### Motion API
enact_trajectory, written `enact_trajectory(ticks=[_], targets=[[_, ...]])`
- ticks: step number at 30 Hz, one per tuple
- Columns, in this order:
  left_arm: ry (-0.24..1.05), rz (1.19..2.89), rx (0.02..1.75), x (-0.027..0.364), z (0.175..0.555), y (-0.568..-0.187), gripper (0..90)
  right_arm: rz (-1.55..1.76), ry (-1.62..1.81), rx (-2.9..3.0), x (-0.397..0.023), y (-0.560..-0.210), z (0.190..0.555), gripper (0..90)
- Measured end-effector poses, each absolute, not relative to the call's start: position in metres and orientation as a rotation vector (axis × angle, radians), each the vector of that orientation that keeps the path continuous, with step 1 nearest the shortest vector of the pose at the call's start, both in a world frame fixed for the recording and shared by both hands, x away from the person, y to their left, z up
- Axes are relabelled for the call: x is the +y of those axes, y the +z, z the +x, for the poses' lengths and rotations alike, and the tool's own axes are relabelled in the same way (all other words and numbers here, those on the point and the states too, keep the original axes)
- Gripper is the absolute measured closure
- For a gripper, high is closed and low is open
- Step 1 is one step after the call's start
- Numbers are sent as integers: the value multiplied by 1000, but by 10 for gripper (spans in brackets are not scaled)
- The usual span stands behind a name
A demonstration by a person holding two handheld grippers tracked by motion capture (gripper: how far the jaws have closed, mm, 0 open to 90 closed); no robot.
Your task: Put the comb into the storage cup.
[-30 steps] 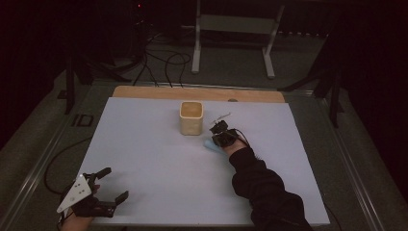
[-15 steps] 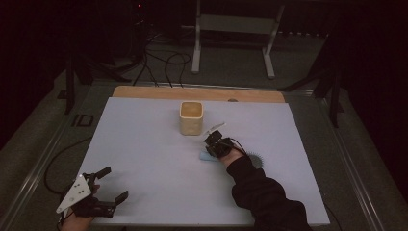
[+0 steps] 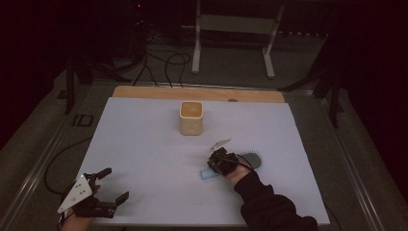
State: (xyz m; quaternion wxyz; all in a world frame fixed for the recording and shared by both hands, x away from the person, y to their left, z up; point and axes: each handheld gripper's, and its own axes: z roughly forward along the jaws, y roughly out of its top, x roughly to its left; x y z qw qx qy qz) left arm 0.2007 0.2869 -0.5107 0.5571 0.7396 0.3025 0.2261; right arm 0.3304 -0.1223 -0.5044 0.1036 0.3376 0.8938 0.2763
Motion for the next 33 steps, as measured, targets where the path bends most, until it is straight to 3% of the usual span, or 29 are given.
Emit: enact_trajectory(ticks=[16,33], targets=[[536,1743,713,286,201,-511,0,935,827,2700,-159,-500,272,900],[538,1739,715,286,202,-511,0,987,724,2709,-213,-493,245,900]])
